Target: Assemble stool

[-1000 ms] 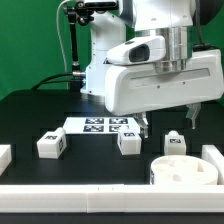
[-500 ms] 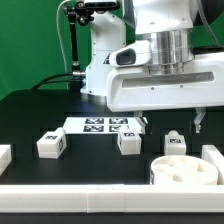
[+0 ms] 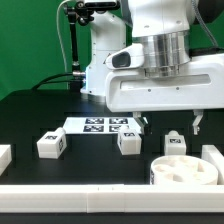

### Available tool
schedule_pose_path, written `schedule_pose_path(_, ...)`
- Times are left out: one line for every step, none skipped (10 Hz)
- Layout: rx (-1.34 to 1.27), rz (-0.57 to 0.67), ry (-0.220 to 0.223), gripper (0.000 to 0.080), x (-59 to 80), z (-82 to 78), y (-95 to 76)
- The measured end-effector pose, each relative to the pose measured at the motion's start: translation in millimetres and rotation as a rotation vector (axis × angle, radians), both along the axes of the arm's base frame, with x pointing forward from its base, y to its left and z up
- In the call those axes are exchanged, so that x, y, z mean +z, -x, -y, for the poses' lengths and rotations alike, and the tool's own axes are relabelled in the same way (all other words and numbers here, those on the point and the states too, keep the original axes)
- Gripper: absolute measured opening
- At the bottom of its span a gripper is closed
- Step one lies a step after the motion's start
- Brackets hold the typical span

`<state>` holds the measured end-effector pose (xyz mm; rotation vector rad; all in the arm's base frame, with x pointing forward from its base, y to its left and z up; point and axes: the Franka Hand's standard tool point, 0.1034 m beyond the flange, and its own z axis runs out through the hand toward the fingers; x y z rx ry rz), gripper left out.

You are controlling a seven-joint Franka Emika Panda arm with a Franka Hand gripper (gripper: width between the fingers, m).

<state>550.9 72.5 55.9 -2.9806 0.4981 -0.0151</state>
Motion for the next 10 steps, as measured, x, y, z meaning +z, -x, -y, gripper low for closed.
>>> schedule_pose_path(0.037,-0.003,0.014,0.0649,-3.3,-4.8,2.2)
schedule_pose_path(0.055,-0.008,0.017,0.0649,-7.3,-4.8,3.8)
schedule_pose_path(0.095,-0.028,0.011,0.0649,-10.6,-1.7,3.7)
schedule_pose_path(0.093,-0.025,0.011,0.0649,-10.5,-2.6,2.2)
schedule_pose_path(0.095,-0.026,0.01,0.0649,-10.8,-3.2,2.7)
schedule_pose_path(0.115,-0.146,-0.011,0.0649,-11.2,-0.8,12.6)
schedule_pose_path(0.122,-0.214,-0.025,0.0649,-10.7,0.6,10.6)
schedule_pose_path(0.126,-0.305,-0.04,0.0649,-14.1,0.2,14.7)
schedule_pose_path(0.136,-0.386,-0.055,0.0649,-18.8,-2.7,15.4)
schedule_pose_path(0.145,-0.461,-0.071,0.0649,-19.2,-4.4,15.7)
